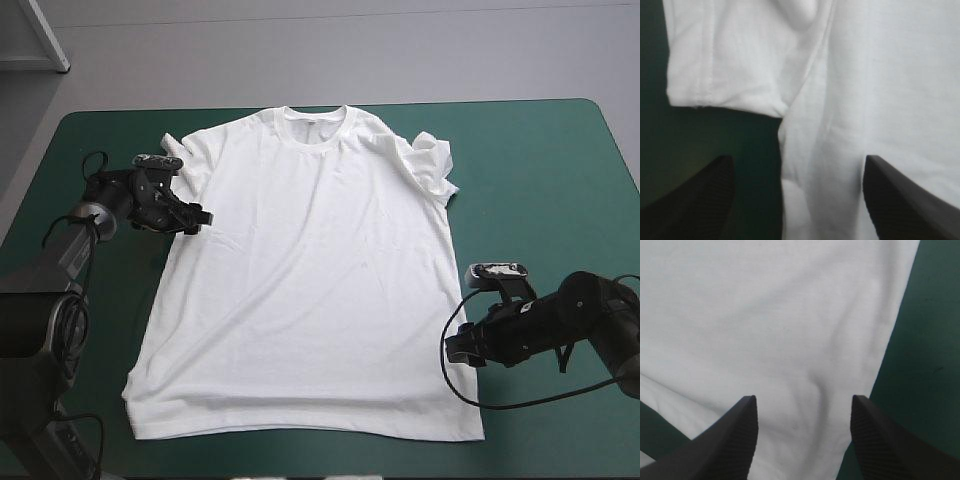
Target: Fold the cloth
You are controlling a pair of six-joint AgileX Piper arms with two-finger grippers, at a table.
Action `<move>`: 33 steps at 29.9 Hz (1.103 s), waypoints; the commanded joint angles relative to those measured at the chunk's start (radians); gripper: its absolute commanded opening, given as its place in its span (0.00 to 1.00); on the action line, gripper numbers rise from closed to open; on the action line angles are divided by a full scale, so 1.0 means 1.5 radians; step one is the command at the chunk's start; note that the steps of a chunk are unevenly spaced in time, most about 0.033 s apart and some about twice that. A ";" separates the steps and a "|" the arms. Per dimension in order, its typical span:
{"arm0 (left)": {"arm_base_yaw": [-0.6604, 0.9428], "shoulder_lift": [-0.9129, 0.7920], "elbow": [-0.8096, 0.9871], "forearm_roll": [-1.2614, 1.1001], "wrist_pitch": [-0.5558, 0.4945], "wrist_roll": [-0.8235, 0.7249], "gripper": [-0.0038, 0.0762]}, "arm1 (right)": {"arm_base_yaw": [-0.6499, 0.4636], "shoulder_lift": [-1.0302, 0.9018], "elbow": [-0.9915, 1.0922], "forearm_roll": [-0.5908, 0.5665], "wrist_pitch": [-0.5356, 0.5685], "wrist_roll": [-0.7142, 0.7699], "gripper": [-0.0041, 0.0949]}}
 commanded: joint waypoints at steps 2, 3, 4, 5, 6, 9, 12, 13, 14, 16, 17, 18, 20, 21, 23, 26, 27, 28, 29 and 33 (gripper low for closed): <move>-0.002 -0.007 -0.024 -0.041 -0.015 -0.006 0.68 | -0.003 -0.015 -0.013 0.014 -0.039 -0.002 0.58; -0.002 -0.003 -0.024 -0.045 -0.015 -0.006 0.67 | -0.003 -0.015 -0.015 0.014 -0.048 -0.002 0.58; -0.002 -0.001 -0.024 -0.052 -0.015 -0.006 0.66 | -0.003 -0.015 -0.018 0.014 -0.063 -0.002 0.58; -0.002 0.004 -0.024 -0.062 -0.015 -0.006 0.64 | -0.003 -0.015 -0.025 0.014 -0.079 -0.002 0.58; -0.002 0.006 -0.024 -0.068 -0.015 -0.006 0.62 | -0.003 -0.014 -0.031 0.013 -0.092 -0.002 0.58; -0.003 0.012 -0.024 -0.092 -0.012 -0.004 0.55 | -0.003 -0.004 -0.066 -0.004 -0.138 0.010 0.58; -0.003 0.021 -0.024 -0.095 -0.003 -0.004 0.45 | -0.003 0.028 -0.129 -0.035 -0.159 0.029 0.58; -0.003 0.024 -0.024 -0.094 -0.001 -0.004 0.42 | -0.003 0.041 -0.153 -0.042 -0.159 0.030 0.58; -0.003 0.025 -0.024 -0.092 -0.001 -0.004 0.38 | -0.003 0.059 -0.178 -0.047 -0.159 0.030 0.58; -0.003 0.032 -0.024 -0.090 -0.001 -0.003 0.29 | -0.003 0.102 -0.221 -0.048 -0.159 0.030 0.58; -0.003 0.033 -0.024 -0.089 -0.002 -0.003 0.25 | -0.003 0.126 -0.244 -0.048 -0.159 0.030 0.58; -0.003 0.037 -0.024 -0.089 -0.002 -0.003 0.21 | -0.003 0.150 -0.267 -0.048 -0.159 0.030 0.58; -0.003 0.043 -0.024 -0.089 -0.002 -0.002 0.15 | -0.003 0.193 -0.306 -0.048 -0.160 0.030 0.58; -0.003 0.048 -0.024 -0.089 -0.006 -0.002 0.11 | -0.003 0.215 -0.326 -0.048 -0.162 0.030 0.58; -0.003 0.057 -0.024 -0.089 -0.006 0.009 0.07 | -0.003 0.254 -0.361 -0.048 -0.173 0.032 0.58; -0.003 0.070 -0.024 -0.090 0.001 0.015 0.07 | -0.003 0.318 -0.403 -0.048 -0.182 0.036 0.58; -0.003 0.073 -0.024 -0.090 0.005 0.015 0.07 | -0.003 0.339 -0.416 -0.048 -0.183 0.036 0.58; -0.003 0.075 -0.024 -0.090 0.008 0.015 0.07 | -0.003 0.354 -0.425 -0.048 -0.183 0.036 0.58; -0.003 0.076 -0.024 -0.090 0.010 0.015 0.07 | -0.003 0.373 -0.435 -0.048 -0.183 0.036 0.58; -0.003 0.076 -0.024 -0.091 0.010 0.015 0.07 | -0.003 0.433 -0.468 -0.046 -0.186 0.036 0.58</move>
